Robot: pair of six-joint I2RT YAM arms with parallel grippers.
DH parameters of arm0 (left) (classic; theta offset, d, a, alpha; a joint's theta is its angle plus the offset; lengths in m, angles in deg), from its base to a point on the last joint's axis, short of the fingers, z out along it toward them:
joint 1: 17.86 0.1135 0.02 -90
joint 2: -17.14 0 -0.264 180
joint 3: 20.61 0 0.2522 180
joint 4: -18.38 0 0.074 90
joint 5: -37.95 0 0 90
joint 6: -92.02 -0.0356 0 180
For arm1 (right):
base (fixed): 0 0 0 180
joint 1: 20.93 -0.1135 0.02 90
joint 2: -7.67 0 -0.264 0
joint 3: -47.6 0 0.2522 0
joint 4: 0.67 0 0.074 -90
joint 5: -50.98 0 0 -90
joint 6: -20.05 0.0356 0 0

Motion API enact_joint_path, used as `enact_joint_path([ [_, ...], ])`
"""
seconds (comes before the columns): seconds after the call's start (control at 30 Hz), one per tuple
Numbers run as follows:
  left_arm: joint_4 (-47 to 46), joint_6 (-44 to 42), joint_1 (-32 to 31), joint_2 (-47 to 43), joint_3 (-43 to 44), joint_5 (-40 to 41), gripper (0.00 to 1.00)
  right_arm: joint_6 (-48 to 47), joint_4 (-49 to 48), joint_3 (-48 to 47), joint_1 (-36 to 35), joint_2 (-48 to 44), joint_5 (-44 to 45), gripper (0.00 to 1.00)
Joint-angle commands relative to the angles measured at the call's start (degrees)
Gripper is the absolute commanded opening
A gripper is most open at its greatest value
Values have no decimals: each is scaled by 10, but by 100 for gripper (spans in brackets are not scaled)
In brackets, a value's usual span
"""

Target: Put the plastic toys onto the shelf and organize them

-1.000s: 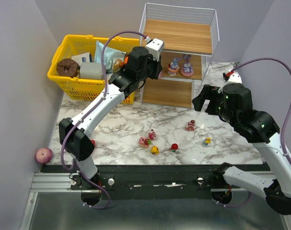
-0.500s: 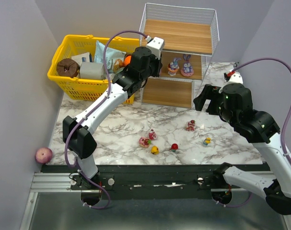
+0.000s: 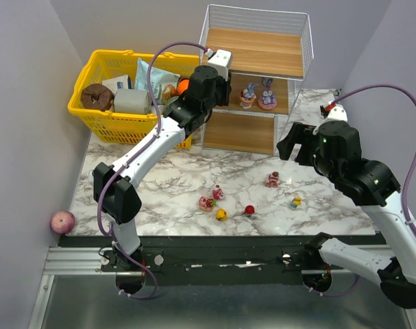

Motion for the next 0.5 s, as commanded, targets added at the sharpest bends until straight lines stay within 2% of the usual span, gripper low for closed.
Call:
enact_joint_path([
  [0.0,-3,15,4,1,13,18,45,-10,-6,10,3,-12,2,93],
  [0.07,-2,15,4,1,12,18,55,-10,-8,11,3,-13,-1,93],
  [0.17,0,16,3,-1,12,23,63,-11,-11,12,3,-13,-3,93],
  [0.3,3,17,4,-7,9,21,66,-11,-14,14,2,-13,-3,93],
  [0.47,-2,27,4,-24,-19,24,63,-10,-16,20,3,-20,0,93],
])
